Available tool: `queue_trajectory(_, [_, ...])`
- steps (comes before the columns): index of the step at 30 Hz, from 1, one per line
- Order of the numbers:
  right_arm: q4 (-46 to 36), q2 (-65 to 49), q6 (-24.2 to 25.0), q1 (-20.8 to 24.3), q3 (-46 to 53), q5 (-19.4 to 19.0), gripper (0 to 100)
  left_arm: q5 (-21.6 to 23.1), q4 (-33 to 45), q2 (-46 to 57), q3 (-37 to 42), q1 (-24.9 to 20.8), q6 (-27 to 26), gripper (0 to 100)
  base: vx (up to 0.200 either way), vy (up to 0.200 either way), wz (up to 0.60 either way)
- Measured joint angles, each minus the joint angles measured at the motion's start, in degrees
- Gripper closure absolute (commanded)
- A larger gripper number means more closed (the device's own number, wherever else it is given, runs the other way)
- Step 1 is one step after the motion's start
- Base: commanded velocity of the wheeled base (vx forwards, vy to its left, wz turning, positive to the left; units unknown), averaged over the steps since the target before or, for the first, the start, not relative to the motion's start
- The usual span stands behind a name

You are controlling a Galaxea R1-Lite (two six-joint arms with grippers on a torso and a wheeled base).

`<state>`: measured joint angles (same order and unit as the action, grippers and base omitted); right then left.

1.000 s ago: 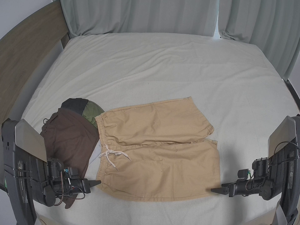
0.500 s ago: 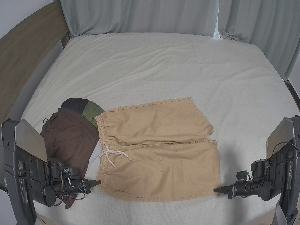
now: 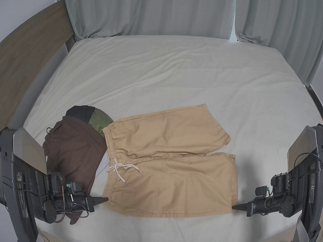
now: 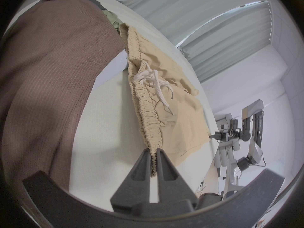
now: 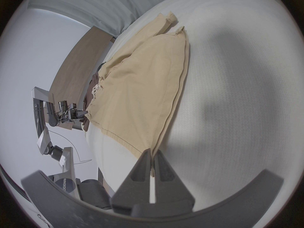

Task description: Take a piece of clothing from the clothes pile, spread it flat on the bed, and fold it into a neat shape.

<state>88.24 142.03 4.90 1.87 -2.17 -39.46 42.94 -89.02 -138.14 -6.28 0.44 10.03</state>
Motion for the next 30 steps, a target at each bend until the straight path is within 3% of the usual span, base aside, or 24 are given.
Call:
queue_trajectory(8, [-0.10, 0.09, -5.17, -0.41, 1.10, -2.22, 100, 3.95, 0.00, 0.13, 3.89, 2.39, -8.62, 100, 0.000, 0.000, 0.00])
queue_trajectory(12, [-0.10, -0.02, -6.67, -1.07, 1.13, -5.18, 100, 5.29, 0.01, 0.18, 4.61, 3.35, -9.50, 100, 0.000, 0.000, 0.00])
queue_trajectory(21, [-0.02, -1.62, -10.89, -2.63, 1.16, -13.41, 100, 6.28, 0.12, 1.24, 2.71, 4.13, -9.37, 100, 0.000, 0.000, 0.00])
queue_trajectory(30, [-0.02, -4.66, -10.64, -3.88, 0.05, -14.53, 100, 6.25, 0.11, 5.10, -0.63, 3.66, -3.34, 100, 0.000, 0.000, 0.00])
